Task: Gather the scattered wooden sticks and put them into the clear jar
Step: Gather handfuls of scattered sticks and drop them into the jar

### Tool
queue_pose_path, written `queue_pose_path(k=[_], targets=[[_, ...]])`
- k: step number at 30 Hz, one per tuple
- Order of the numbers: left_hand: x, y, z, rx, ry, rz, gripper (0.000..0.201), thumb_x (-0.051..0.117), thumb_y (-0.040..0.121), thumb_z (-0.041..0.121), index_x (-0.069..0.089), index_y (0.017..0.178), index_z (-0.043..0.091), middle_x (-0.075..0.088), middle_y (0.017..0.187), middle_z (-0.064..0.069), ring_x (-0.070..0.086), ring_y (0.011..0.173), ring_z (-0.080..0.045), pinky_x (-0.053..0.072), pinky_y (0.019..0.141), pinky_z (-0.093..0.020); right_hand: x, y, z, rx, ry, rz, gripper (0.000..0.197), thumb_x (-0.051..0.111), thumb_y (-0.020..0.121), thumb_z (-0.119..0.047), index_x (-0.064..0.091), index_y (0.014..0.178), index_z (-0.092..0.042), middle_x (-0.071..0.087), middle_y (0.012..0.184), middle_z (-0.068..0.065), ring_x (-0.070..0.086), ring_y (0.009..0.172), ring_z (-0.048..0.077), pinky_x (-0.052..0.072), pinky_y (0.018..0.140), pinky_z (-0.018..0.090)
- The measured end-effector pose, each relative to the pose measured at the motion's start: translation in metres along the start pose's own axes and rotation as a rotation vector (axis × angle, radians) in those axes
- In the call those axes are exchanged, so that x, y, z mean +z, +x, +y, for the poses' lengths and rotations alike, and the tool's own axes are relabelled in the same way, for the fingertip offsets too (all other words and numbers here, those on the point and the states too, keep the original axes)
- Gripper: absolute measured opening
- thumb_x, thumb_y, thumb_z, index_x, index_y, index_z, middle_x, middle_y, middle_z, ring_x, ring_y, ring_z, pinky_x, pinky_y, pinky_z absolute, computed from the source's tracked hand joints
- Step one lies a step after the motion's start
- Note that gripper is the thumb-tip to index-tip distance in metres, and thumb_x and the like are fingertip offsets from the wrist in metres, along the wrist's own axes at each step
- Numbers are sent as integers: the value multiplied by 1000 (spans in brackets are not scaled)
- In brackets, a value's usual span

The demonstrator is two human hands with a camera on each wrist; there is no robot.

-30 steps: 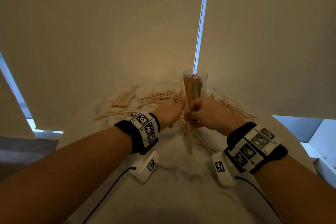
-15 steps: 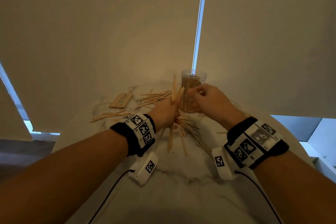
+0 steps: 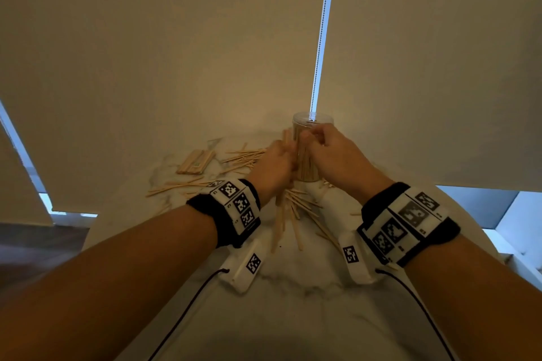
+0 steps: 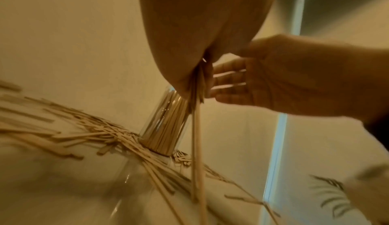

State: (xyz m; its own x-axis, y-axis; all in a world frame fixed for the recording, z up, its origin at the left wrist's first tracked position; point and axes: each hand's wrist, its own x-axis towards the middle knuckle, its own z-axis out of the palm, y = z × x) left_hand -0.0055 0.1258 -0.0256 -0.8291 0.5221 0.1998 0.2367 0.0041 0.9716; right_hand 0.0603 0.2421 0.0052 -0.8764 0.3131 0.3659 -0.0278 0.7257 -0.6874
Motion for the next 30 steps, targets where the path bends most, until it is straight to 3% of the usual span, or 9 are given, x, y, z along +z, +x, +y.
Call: queue_pose_path(k=[3,6,10,13,17,21,25,28,30], targets=[[-13,14,1,-24,-246,284,19,34,107,34,38,97,18,41,70,1,37,46,-7,36,46,-26,5,-8,7,21,-91,-390,52,61,82,-66,61,110,-22,74,94,-4,72,83,11,57,83,37],[-18,18,5,-11,-371,387,15,34,108,31,38,96,21,39,68,2,35,44,-7,37,48,-27,14,-17,6,94,-65,-689,34,81,79,-36,65,98,-11,77,82,0,75,75,10,58,73,25],[-7,10,1,-78,-516,257,21,33,109,25,42,95,13,38,63,2,34,48,-9,35,49,-25,21,-17,-1,100,102,-592,15,79,81,-11,67,73,-6,75,69,1,72,63,8,51,57,15],[-8,9,-1,-152,-513,173,29,33,109,26,47,88,11,38,64,1,33,50,-9,32,52,-24,23,-18,-4,111,158,-570,21,81,79,-15,66,68,-5,74,71,6,72,65,12,53,57,16],[-48,16,-1,-95,186,122,36,48,100,49,54,91,14,49,72,0,42,54,-12,39,54,-28,24,-6,5,100,-43,-535,53,72,76,-61,75,86,-9,76,81,3,74,78,17,59,81,33],[-107,23,-12,-106,1038,-115,54,70,79,63,62,101,15,62,90,3,58,82,-18,43,67,-30,28,20,17,128,-412,-476,61,62,85,-62,59,69,-3,59,66,8,55,60,19,45,61,31],[-142,17,-22,-322,1417,-248,96,71,72,70,41,144,13,55,136,-6,55,118,-26,45,97,-33,45,37,20,220,-671,-540,56,61,85,-63,56,78,-8,53,72,4,53,66,18,40,57,27],[-150,15,-39,-447,1484,-314,87,65,76,72,55,130,4,62,112,-9,59,99,-25,47,85,-30,60,46,23,255,-715,-624,65,68,79,-63,62,108,-6,63,97,7,61,93,24,51,77,33],[-147,15,-46,-408,1476,-305,78,58,82,72,63,115,2,61,96,-8,56,84,-23,49,78,-31,67,49,21,228,-762,-656,58,73,82,-51,64,113,-4,64,102,8,60,94,25,51,79,32]])
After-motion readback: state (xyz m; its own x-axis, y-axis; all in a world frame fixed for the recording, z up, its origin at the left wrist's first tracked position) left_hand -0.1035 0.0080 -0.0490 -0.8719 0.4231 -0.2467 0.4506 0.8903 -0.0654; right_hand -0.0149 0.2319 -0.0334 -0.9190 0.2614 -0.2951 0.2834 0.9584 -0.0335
